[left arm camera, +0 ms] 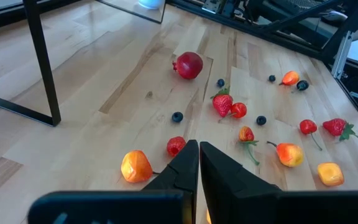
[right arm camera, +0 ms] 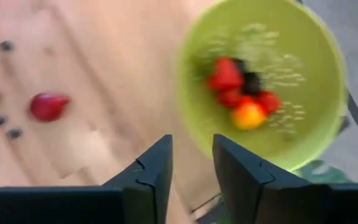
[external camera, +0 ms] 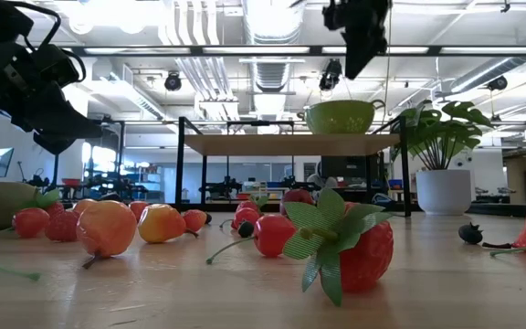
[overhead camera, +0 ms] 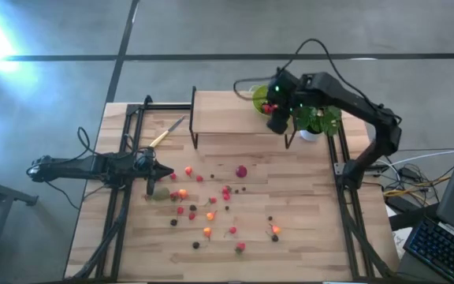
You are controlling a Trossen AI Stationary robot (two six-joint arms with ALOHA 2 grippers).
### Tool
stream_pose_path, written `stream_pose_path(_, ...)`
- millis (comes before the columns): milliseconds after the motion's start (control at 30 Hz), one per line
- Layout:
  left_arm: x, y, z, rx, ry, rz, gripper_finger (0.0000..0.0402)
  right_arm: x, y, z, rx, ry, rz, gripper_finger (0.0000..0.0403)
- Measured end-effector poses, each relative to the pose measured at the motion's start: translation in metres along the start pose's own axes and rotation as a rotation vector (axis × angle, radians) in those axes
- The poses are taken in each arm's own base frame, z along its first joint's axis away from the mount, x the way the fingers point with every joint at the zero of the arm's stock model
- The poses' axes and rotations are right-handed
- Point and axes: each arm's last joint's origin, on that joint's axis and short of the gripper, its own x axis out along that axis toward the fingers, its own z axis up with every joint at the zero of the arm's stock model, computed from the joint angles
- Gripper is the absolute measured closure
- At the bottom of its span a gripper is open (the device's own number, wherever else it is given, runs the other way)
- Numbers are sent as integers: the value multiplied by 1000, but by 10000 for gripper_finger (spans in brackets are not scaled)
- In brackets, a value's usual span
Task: Build produce basket
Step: Put the blueberry into green basket
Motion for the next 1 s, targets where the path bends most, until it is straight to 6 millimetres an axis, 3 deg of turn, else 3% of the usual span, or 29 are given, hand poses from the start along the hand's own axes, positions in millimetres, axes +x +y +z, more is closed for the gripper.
stream_pose_path(300,0,0,0,1,0,0,381,-16,87,-24,-150,-9,124,357)
stream_pose_path(533,0,0,0,0,0,0,381,-25,151,-60,-293,26,204,387)
stream_pose_path(733,0,0,0,0,0,0,381,-25,189,-95,-317,61,238,390)
stream_pose_path(1000,0,0,0,0,0,0,381,-11,228,-134,-359,50,300,358)
